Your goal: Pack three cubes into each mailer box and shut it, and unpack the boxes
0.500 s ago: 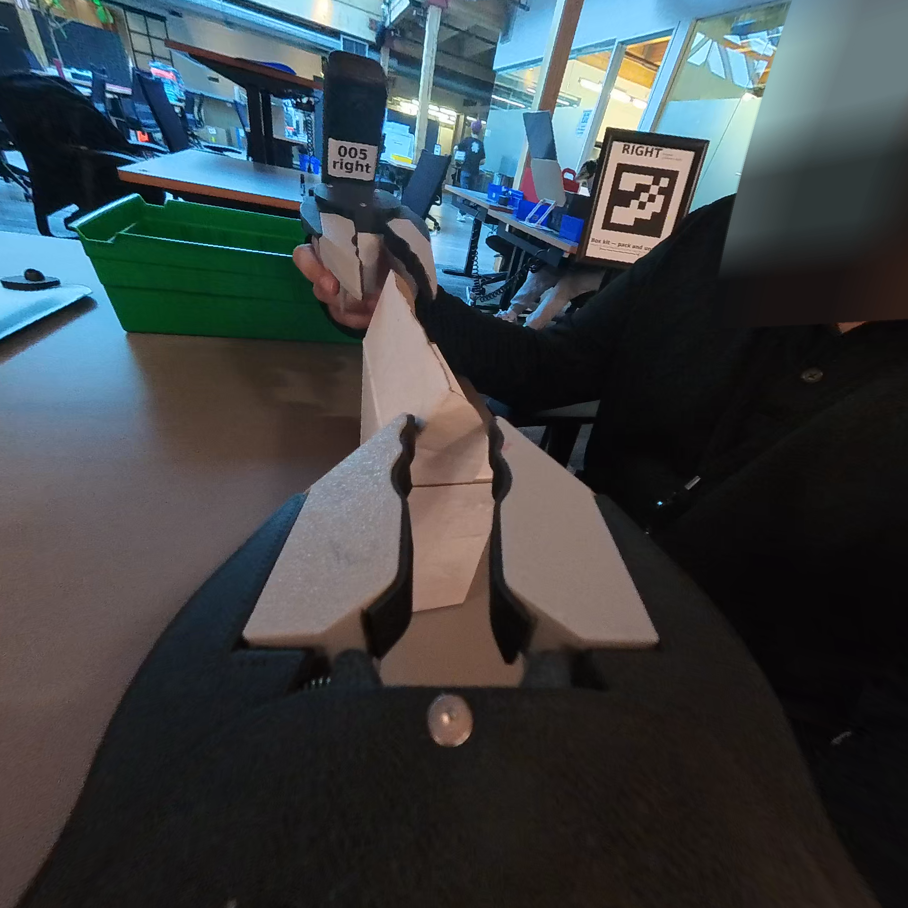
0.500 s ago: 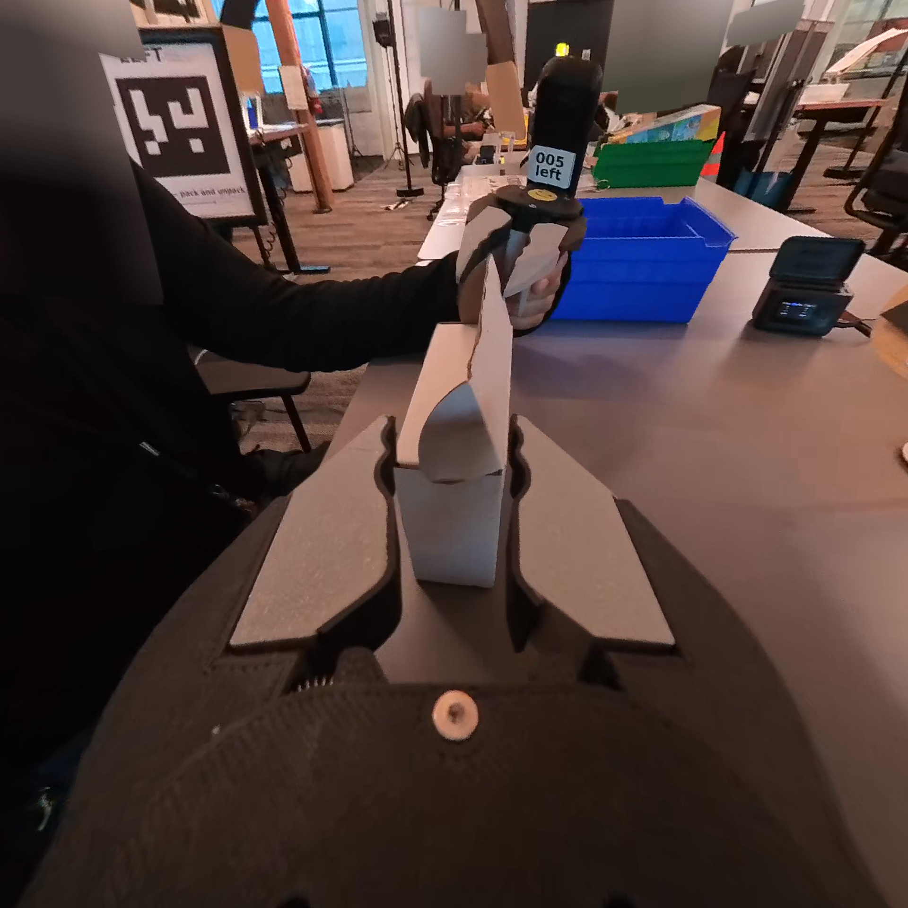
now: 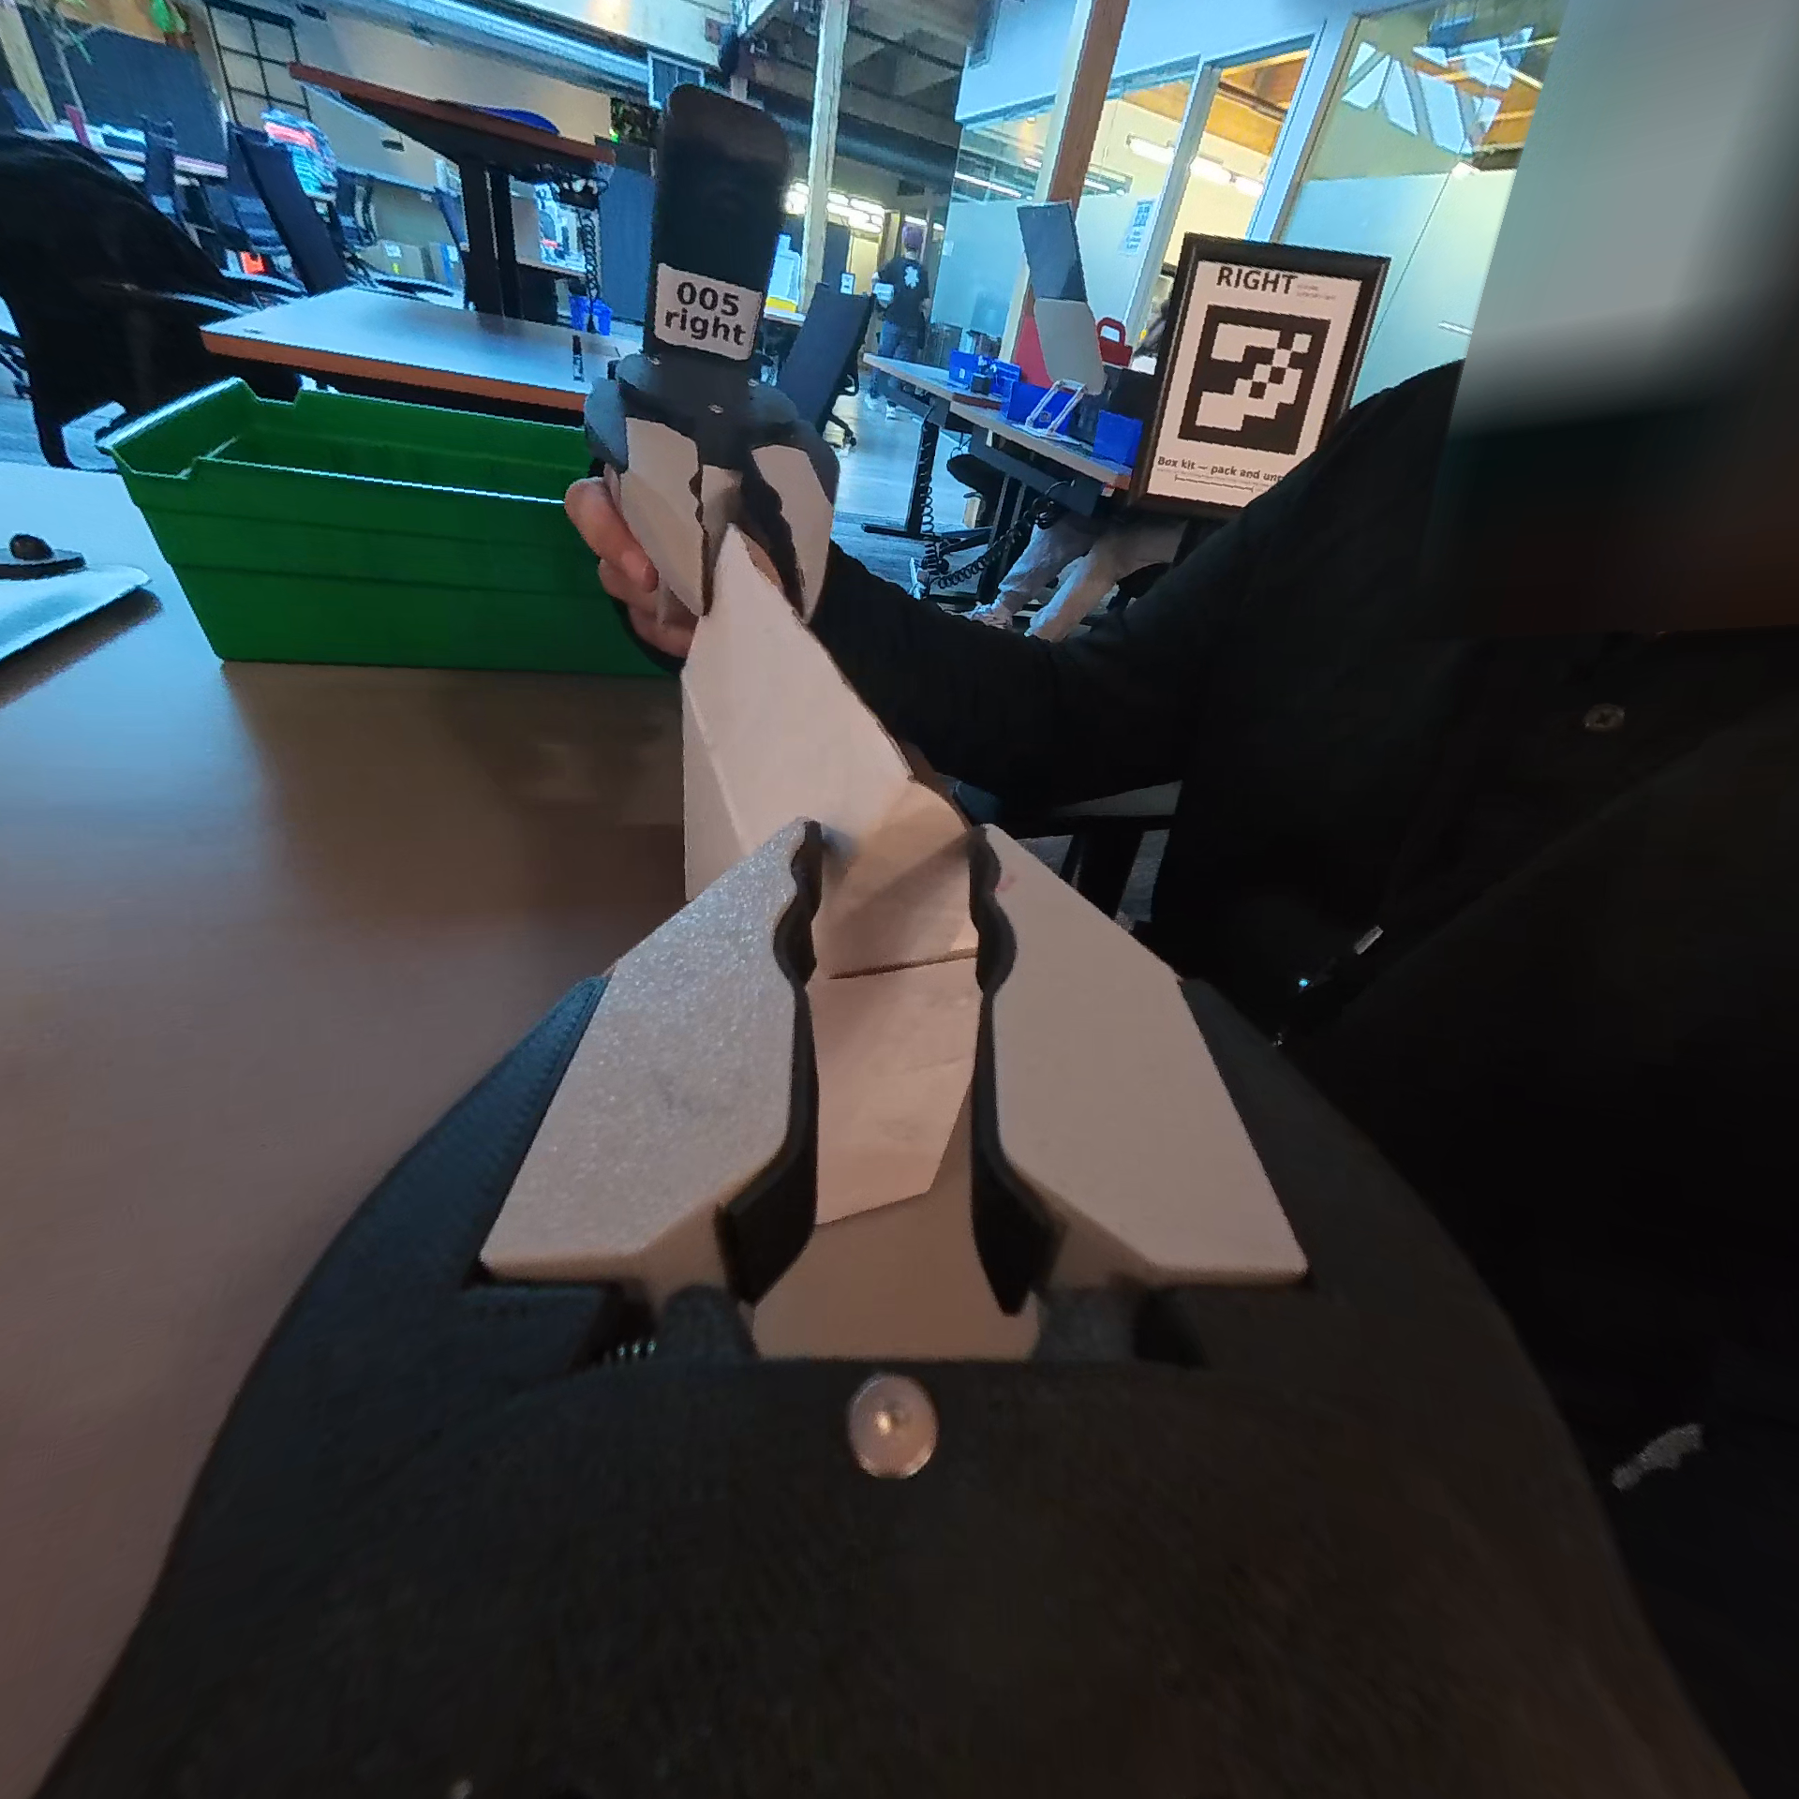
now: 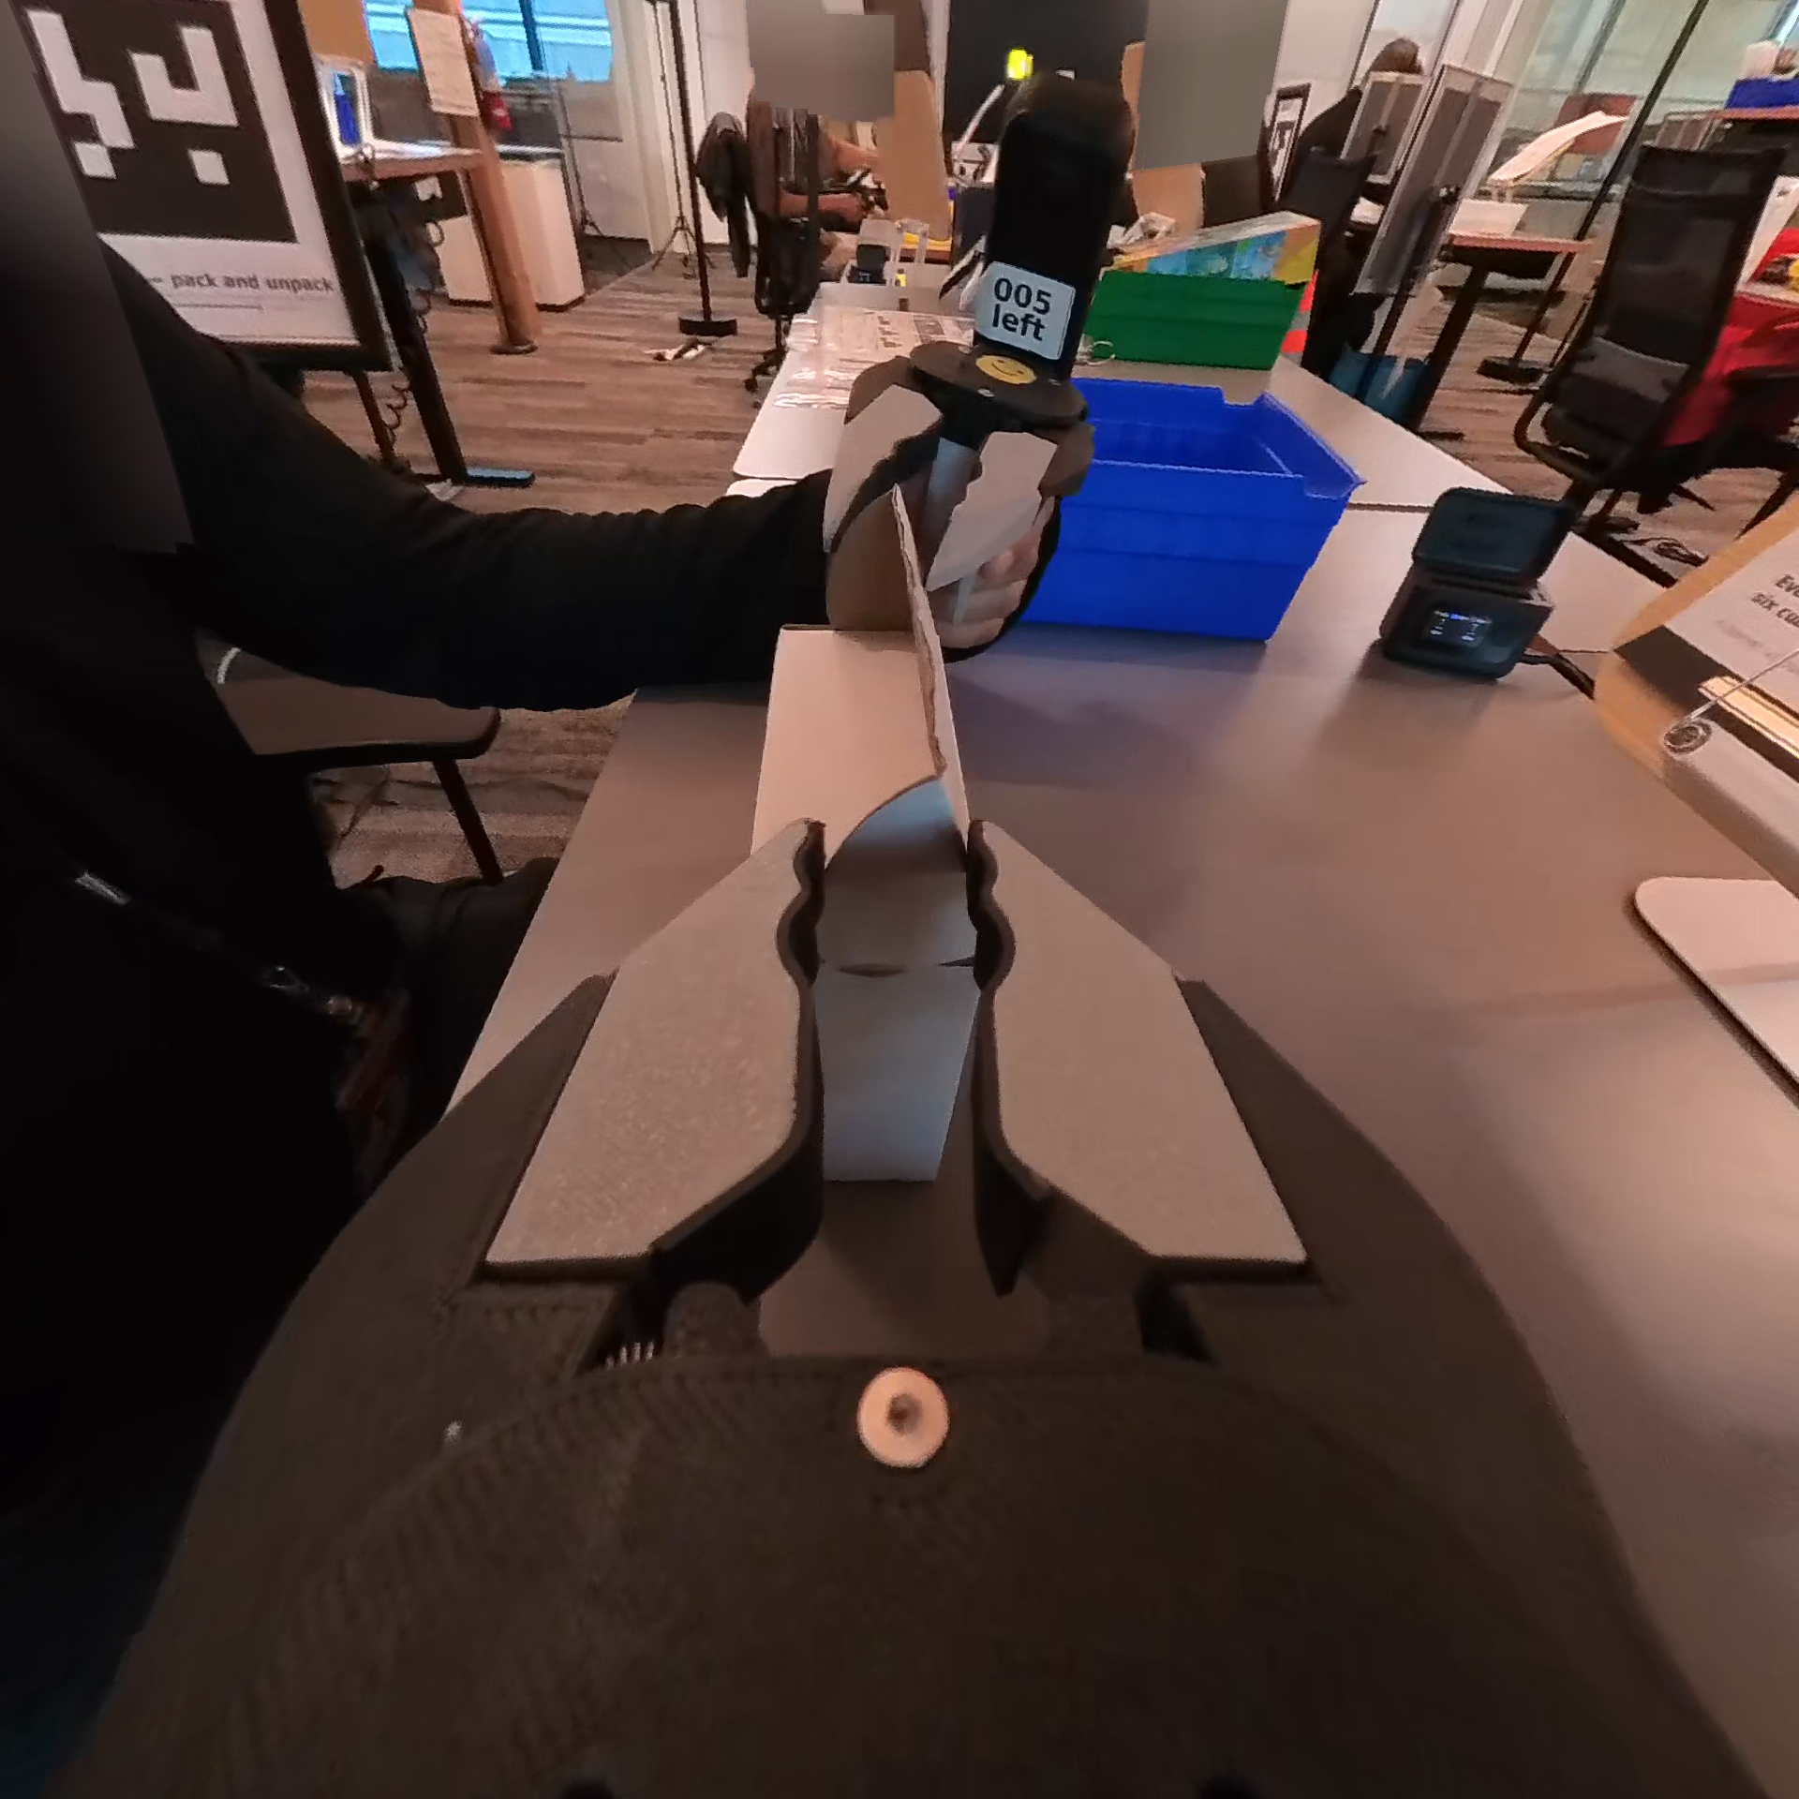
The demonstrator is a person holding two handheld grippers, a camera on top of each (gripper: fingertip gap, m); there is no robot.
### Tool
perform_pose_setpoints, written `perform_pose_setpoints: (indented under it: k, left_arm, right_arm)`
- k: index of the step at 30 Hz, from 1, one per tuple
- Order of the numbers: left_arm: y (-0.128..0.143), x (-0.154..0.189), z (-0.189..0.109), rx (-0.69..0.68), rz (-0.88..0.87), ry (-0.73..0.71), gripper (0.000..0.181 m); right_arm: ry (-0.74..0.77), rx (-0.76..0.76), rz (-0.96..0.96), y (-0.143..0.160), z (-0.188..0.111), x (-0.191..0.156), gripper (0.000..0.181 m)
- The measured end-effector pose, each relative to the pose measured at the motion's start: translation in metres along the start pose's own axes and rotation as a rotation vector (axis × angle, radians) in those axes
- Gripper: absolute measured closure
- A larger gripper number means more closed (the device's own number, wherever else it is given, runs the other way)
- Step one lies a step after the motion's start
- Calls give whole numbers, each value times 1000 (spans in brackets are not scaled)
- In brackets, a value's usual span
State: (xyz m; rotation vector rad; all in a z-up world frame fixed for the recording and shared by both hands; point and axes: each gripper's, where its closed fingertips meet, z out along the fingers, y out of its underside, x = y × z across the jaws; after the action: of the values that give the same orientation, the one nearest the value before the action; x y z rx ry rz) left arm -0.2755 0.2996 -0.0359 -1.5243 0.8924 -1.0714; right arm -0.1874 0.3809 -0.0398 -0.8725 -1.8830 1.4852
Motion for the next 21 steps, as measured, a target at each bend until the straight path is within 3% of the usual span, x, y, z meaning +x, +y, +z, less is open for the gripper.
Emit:
perform_pose_setpoints:
  k: [13,21]
  left_arm:
    - [-5,-17,-11,30,-29,-100,154]
    - [-8,-16,-11,48,-46,-87,153]
  right_arm:
    - [131,-93,73,-1,14,19,156]
    - [181,-161,248,-3,16,27,156]
